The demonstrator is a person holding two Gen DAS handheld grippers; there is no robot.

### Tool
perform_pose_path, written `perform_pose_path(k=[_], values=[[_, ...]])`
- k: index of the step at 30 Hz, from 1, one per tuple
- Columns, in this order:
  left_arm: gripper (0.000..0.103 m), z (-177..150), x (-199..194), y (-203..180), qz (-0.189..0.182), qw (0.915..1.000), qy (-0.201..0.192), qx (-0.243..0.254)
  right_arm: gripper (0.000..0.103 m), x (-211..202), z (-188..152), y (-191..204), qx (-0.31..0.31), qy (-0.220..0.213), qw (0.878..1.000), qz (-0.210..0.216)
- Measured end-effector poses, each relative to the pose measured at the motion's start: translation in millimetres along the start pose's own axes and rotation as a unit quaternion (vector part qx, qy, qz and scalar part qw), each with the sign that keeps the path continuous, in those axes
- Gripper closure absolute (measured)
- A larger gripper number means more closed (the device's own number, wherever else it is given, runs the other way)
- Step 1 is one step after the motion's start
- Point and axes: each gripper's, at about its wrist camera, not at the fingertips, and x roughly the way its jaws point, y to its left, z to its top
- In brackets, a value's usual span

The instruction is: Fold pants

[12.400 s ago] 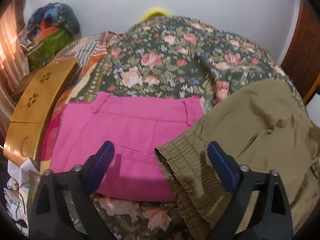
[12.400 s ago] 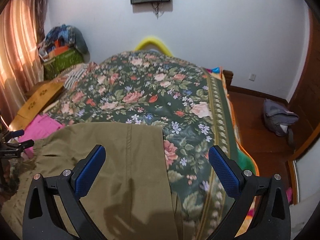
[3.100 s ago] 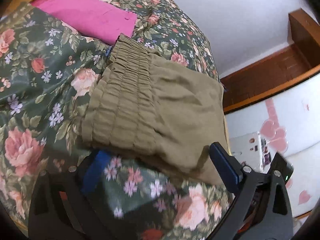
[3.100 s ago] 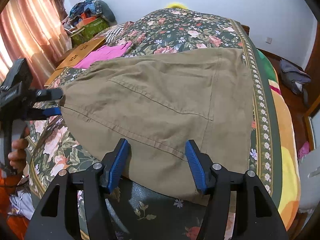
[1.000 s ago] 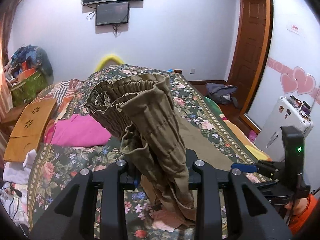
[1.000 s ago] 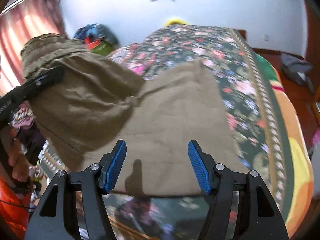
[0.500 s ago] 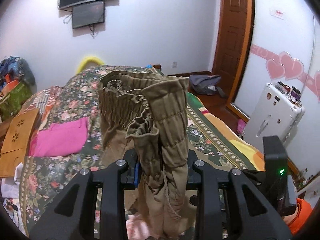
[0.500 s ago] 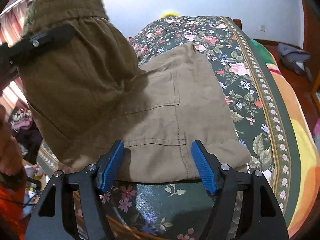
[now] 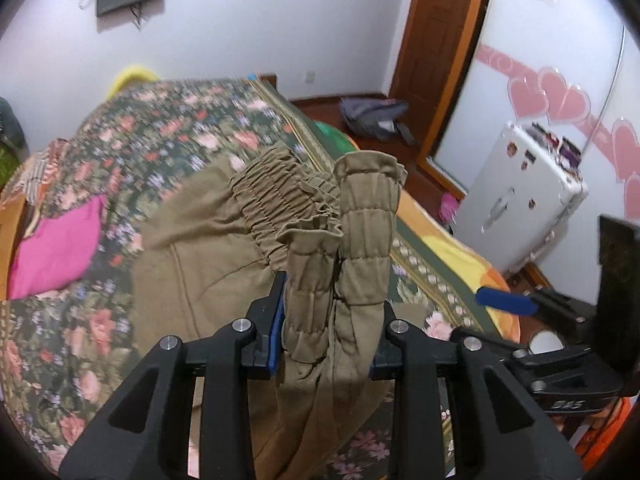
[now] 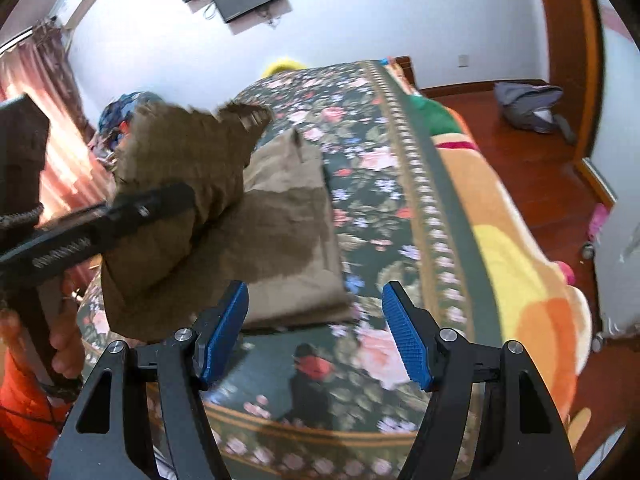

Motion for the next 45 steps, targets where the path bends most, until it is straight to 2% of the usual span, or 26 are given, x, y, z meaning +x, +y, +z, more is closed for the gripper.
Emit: perform_pose_path(k=[4,6,9,14,20,24,29,31,36,41,45], values=[[0.072,-10,25,-7,-0.012,0.9988,0.047,0.002,0.036,-8,-3,-7,0.01,-0.006,1.0,-0.005],[0.062,-13,30,-6,-0.021,0.998,0.06,-0.003,0.036,-10,-4,-10,0.013,-0.007,1.0,-0.008],[0.048,-16,30,1,-0.053,0.9956,0.072,-0.025,0.036,-10,-4,-11,0.013,-0.007,1.0,-0.01],[0.038,-18,17,2,-0.069,0.9947,0.072,-0.022,0.036,-7,-3,-10,0.01,-0.006,1.0,-0.01],[0.035,-23,-6,5,-0.065,0.9959,0.062,-0.013,0.036,-7,-2,-5,0.006,-0.007,1.0,-0.009],[0.027,-20,-23,20,-0.072,0.9959,0.043,-0.034,0.036,-8,-1,0,0.002,-0.007,1.0,-0.007],[0.027,-18,-33,50,-0.04,0.9972,0.024,-0.058,0.036,-6,1,12,-0.006,-0.007,1.0,0.001],[0.027,-22,-28,63,-0.026,0.9967,0.031,-0.07,0.036,-4,2,18,-0.01,-0.007,1.0,0.005],[0.025,-44,-4,70,0.016,0.9963,0.061,-0.059,0.034,8,1,34,-0.013,0.008,1.0,0.02],[0.019,-64,6,68,0.009,0.9956,0.05,-0.079,0.034,26,-6,49,-0.032,0.036,0.998,0.029],[0.019,-67,4,66,0.014,0.9963,0.045,-0.072,0.034,44,-14,49,-0.034,0.06,0.997,0.029]])
